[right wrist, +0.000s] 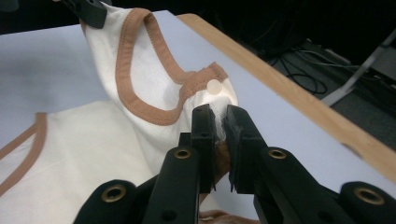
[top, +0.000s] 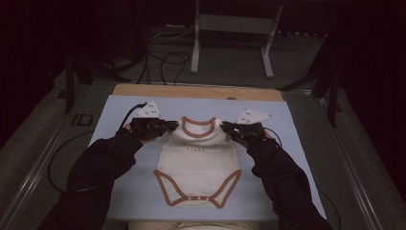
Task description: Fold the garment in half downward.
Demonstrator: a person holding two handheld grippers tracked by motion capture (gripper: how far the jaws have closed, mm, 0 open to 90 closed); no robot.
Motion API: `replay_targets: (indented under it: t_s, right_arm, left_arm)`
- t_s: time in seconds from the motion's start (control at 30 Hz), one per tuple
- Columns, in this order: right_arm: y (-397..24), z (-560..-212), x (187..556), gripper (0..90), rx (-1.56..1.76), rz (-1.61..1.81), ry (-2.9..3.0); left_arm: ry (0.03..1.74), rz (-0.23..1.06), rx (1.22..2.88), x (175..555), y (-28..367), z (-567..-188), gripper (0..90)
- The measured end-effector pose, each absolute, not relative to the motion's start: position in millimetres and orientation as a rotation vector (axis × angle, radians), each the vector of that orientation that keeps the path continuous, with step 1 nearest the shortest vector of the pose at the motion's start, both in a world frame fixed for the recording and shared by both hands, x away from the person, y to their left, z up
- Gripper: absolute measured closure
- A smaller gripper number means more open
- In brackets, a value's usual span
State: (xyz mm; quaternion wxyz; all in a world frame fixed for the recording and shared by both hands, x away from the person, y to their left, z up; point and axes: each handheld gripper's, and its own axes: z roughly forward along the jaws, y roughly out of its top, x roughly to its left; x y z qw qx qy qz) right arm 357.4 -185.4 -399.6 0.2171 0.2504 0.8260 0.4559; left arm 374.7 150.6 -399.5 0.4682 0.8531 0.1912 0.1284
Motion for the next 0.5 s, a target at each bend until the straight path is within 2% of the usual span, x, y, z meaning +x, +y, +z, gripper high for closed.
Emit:
replay_targets:
  t_s: [0.5]
  right_arm:
    - [-193.0, -423.0, 322.6, 82.5, 0.702, 1.289, 2.334]
  left_arm:
    - [0.412, 0.276, 2.09, 342.0, 145.6, -417.9, 88.2]
